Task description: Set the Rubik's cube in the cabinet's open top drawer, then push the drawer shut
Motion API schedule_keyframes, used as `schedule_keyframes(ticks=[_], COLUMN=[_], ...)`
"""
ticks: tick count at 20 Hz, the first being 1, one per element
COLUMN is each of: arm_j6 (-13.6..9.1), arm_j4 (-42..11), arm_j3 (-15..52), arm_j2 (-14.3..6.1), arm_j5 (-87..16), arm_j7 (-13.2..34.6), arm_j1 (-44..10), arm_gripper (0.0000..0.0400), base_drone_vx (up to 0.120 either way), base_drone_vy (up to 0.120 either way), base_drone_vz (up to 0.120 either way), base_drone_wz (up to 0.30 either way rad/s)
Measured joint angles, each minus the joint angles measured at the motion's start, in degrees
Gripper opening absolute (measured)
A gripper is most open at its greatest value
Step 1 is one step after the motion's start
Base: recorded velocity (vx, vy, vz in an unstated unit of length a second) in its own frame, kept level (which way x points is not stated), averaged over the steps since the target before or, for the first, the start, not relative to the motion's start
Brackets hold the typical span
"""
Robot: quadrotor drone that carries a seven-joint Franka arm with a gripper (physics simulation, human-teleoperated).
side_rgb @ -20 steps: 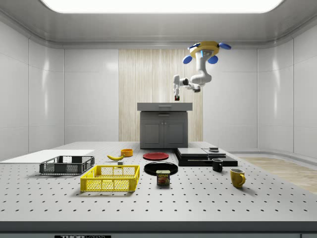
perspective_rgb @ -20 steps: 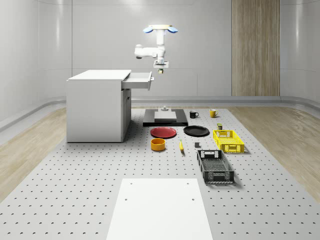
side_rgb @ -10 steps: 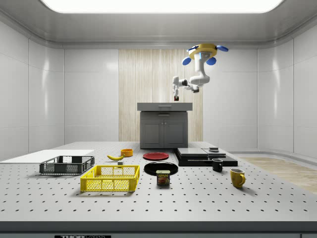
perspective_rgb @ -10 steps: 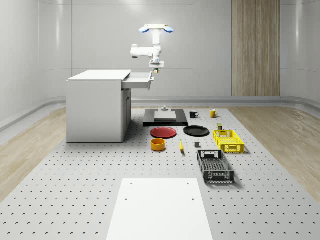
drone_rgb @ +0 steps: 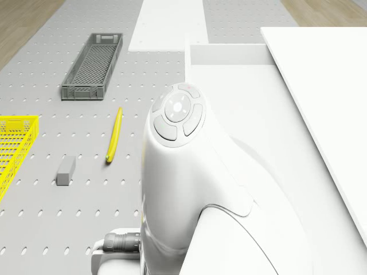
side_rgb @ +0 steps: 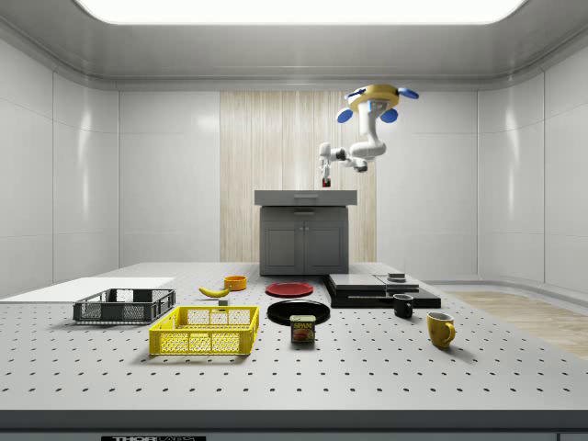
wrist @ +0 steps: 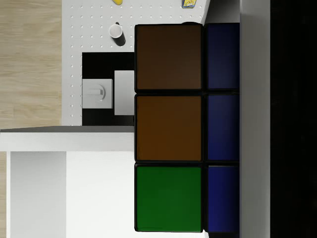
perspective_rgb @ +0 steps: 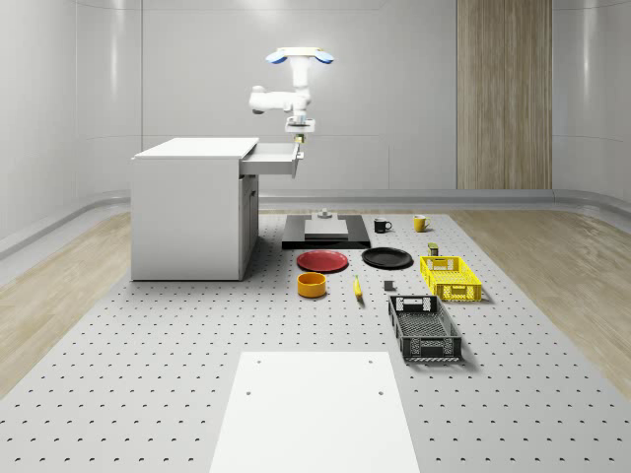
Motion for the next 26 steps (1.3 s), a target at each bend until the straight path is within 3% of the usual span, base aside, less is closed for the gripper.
schedule_keyframes(ticks=[22, 26], arm_j6=[0.21, 0.70], arm_j4=[0.00, 0.17], arm_j3=[0.02, -1.40], arm_j2=[-0.22, -0.30], arm_j5=[0.09, -1.26], arm_j7=[0.02, 0.06], arm_j1=[-0.03, -0.19], arm_gripper=[0.0325, 0.0325], base_drone_vx=[0.000, 0.000], base_drone_vy=[-0.120, -0.020], base_drone_vz=[0.000, 0.000], base_drone_wz=[0.000, 0.000])
